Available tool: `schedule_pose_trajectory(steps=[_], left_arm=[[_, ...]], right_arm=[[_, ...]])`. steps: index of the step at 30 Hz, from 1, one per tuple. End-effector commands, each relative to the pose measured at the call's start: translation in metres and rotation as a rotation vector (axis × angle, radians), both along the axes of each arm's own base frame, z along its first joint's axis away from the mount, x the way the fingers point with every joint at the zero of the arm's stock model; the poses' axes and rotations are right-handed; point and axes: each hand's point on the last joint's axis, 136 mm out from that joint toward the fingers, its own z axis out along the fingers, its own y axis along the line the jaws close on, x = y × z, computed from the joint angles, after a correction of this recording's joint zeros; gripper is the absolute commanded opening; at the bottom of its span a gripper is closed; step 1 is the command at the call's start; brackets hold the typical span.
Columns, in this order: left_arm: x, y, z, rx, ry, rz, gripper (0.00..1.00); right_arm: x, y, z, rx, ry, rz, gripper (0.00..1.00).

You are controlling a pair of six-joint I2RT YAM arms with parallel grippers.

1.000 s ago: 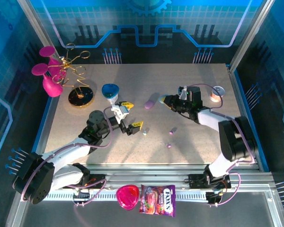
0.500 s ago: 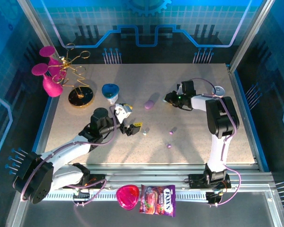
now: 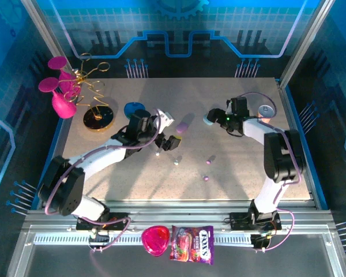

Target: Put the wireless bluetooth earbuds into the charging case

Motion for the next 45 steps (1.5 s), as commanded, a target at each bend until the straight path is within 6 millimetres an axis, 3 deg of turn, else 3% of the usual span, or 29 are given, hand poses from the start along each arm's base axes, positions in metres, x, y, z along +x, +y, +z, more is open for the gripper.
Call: schedule_pose_trajectory(steps=[1,12,17,22,38,45], left_arm=[[0.013,0.002,-0.02,0.114,0.08,0.001,0.99],[0.064,-0.014,-0.072,0.33,0.27,-0.027,0.91],[0.076,-0.019,-0.09,0.373,0.342,-0.022,0.84],[0.082,-0.022,-0.107,0.408,0.409,-0.017,0.78],[0.094,-0.02,-0.143,0.496,0.443,0.001,0.68],[0.095,-0.023,-0.147,0.493,0.431,-0.001,0.51]], right_arm=[[-0.015,-0.022,0.019,-0.085,-0.044,-0.025,0.83],[-0.066,-0.017,0.081,-0.135,-0.214,0.086,0.88],[-0.091,-0.019,0.085,-0.149,-0.225,0.106,0.88],[-0.103,-0.023,0.086,-0.162,-0.226,0.103,0.88],[-0.111,-0.024,0.081,-0.155,-0.218,0.097,0.88],[-0.113,-0.02,0.081,-0.127,-0.214,0.103,0.87]])
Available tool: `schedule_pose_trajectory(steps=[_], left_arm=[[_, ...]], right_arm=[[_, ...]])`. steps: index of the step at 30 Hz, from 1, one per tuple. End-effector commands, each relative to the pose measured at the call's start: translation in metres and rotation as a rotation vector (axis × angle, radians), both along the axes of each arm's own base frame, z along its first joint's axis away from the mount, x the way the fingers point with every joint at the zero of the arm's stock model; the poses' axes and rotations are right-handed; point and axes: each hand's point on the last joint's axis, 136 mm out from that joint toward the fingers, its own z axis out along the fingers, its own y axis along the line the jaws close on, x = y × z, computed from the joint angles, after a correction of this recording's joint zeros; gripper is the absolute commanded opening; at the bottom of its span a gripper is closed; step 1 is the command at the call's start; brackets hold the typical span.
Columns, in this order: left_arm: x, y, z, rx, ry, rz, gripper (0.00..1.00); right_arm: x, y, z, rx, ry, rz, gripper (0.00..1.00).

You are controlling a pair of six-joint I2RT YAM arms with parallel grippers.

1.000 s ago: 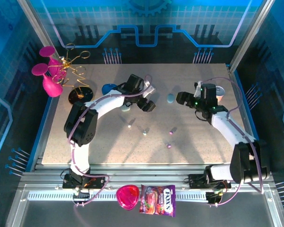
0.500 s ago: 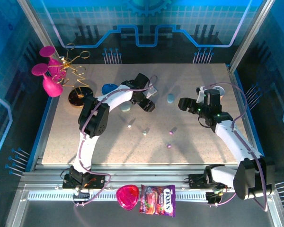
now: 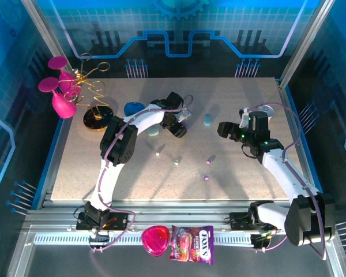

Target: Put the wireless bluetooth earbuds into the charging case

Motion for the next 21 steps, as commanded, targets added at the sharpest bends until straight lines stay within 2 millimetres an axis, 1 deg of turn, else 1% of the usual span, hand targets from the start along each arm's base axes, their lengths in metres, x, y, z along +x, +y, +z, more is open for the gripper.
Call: schedule_pose_trajectory(steps=[1,3,9,14,17,21], left_arm=[[0.001,-0.006,-0.001,0.0,-0.008,-0.016,0.49],[0.001,-0.007,-0.001,-0.006,-0.013,-0.014,0.46],[0.003,-0.007,-0.005,-0.009,-0.02,-0.01,0.42],[0.002,-0.01,-0.003,-0.014,-0.027,-0.015,0.4],[0.0,-0.009,0.006,-0.031,-0.051,-0.022,0.39],[-0.011,-0.014,0.028,-0.106,-0.099,-0.053,0.39]], right_arm=[[-0.006,0.005,0.0,0.021,0.006,0.017,0.87],[-0.009,0.006,-0.002,0.037,0.016,0.015,0.87],[-0.02,0.007,-0.006,0.087,0.032,0.001,0.87],[-0.029,0.007,-0.005,0.113,0.034,0.003,0.87],[-0.034,0.011,-0.003,0.133,0.043,0.024,0.87],[-0.041,0.027,-0.001,0.209,0.064,0.102,0.86]])
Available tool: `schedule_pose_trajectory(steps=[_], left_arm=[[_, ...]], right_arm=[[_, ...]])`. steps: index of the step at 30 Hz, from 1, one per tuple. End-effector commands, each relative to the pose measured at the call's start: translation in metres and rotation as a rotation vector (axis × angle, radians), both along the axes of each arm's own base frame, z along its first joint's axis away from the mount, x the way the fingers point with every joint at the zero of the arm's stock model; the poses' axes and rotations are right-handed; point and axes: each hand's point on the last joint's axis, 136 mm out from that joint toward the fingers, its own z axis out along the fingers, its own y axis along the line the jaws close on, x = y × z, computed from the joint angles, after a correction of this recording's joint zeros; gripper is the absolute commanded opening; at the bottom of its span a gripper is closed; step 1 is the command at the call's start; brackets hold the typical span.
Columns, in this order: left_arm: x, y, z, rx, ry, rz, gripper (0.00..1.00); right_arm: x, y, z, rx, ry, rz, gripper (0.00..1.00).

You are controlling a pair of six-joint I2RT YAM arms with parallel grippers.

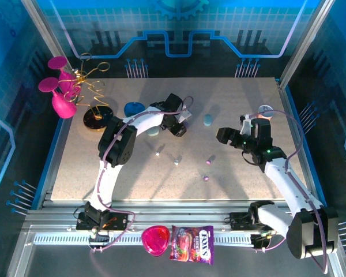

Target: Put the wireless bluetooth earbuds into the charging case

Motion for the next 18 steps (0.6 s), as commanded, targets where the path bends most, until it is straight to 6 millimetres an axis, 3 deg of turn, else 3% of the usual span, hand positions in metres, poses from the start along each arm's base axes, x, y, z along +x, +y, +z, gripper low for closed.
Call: schedule_pose_trajectory(steps=[1,12,18], left_arm=[[-0.014,-0.013,0.034,-0.092,-0.055,-0.054,0.39],[-0.074,-0.035,0.116,-0.378,-0.246,-0.225,0.38],[-0.111,-0.05,0.129,-0.383,-0.329,-0.37,0.38]], right_arm=[[-0.011,0.015,-0.001,0.096,0.045,0.072,0.85],[-0.024,0.056,0.014,0.32,0.122,0.257,0.87],[-0.029,0.079,0.022,0.362,0.174,0.339,0.87]])
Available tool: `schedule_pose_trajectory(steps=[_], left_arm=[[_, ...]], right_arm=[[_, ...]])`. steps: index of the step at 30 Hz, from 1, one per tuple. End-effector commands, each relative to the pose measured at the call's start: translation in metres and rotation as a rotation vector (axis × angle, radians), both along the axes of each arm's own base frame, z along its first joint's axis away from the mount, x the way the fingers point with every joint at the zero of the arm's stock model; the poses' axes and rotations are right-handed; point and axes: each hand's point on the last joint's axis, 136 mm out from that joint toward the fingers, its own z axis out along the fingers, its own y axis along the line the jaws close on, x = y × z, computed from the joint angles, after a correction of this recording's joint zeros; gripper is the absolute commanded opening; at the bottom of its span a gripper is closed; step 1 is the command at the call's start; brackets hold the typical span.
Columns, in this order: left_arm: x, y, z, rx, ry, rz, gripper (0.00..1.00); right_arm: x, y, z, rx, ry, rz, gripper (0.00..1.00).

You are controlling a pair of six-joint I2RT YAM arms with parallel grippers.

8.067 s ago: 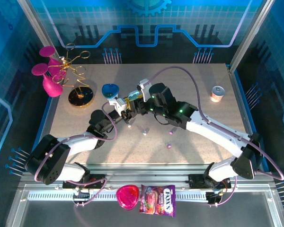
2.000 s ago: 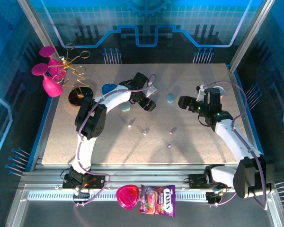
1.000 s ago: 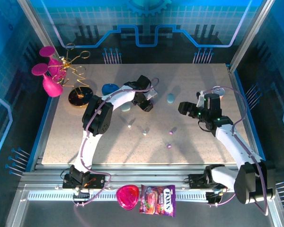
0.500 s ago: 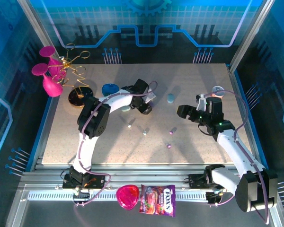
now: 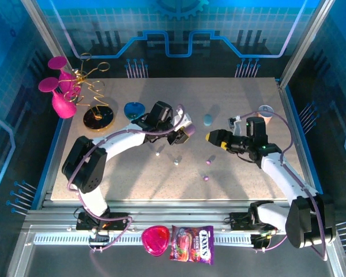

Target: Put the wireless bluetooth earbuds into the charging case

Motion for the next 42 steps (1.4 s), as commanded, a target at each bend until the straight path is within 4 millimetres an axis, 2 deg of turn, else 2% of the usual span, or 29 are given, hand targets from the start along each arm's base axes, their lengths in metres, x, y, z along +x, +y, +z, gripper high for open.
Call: schedule_pose_trajectory(steps=[1,6,12,22,27,32,35,39,42], left_arm=[[-0.024,-0.017,0.015,-0.049,-0.084,-0.126,0.38],[-0.049,-0.025,0.029,-0.101,-0.123,-0.202,0.39],[-0.063,-0.032,0.036,-0.12,-0.151,-0.245,0.39],[-0.068,-0.038,0.044,-0.123,-0.192,-0.261,0.39],[-0.07,-0.041,0.051,-0.144,-0.216,-0.265,0.4],[-0.07,-0.043,0.058,-0.188,-0.234,-0.26,0.49],[-0.069,-0.043,0.067,-0.246,-0.251,-0.237,0.64],[-0.065,-0.035,0.096,-0.477,-0.254,-0.196,0.79],[-0.065,-0.025,0.118,-0.638,-0.312,-0.176,0.85]], right_arm=[[-0.003,0.018,0.018,0.064,0.005,0.064,0.87],[0.001,0.025,0.014,0.076,0.041,0.071,0.83],[-0.001,0.034,0.009,0.076,0.077,0.098,0.72],[-0.005,0.039,0.006,0.101,0.137,0.103,0.46],[-0.004,0.039,0.009,0.114,0.136,0.095,0.29],[-0.002,0.036,0.022,0.168,0.112,0.075,0.26],[-0.003,0.032,0.036,0.234,0.092,0.062,0.26],[-0.008,0.025,0.057,0.317,0.06,0.055,0.25],[-0.013,0.023,0.074,0.384,0.046,0.061,0.25]])
